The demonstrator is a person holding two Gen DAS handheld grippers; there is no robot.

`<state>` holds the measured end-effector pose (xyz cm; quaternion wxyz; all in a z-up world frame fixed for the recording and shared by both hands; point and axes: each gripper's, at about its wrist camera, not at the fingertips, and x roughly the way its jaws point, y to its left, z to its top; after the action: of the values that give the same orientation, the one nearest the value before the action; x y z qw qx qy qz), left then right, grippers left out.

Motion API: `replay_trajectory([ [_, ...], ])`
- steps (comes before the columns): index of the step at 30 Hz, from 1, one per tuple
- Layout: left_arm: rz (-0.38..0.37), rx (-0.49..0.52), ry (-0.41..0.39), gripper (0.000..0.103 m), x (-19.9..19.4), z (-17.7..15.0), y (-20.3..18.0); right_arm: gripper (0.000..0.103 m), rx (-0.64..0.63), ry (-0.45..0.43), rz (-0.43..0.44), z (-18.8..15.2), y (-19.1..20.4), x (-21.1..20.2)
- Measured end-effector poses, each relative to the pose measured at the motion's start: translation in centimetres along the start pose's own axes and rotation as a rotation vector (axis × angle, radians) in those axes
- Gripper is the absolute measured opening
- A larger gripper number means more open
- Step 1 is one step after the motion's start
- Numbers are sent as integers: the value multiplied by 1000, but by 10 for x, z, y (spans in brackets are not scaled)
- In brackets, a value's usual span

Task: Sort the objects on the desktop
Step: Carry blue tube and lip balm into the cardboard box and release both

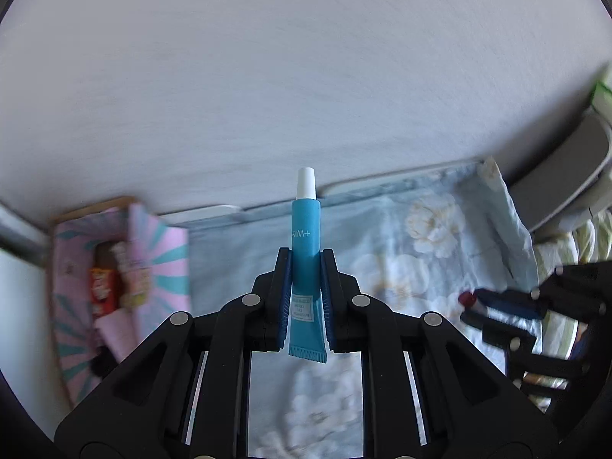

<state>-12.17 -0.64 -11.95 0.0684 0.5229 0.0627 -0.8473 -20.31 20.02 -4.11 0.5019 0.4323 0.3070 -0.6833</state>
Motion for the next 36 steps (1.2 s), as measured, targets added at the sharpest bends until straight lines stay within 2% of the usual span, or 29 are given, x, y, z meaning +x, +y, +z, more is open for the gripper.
replay_trajectory([
  [8,81,-161,-39,13,-40,-22,97,11,-164,-33,48,82,59,-2],
  [14,150,-284,-32,13,-62,-58,169,11,-282,-50,129,138,121,6],
  [19,191,-366,6,13,-62,-94,210,11,-351,-18,212,172,171,32],
  [24,190,-425,50,13,-51,-130,228,11,-394,41,277,190,212,70],
  [29,146,-461,85,13,-32,-156,221,11,-394,129,321,199,242,112],
  [36,136,-474,103,13,-16,-162,216,11,-394,179,311,201,257,146],
])
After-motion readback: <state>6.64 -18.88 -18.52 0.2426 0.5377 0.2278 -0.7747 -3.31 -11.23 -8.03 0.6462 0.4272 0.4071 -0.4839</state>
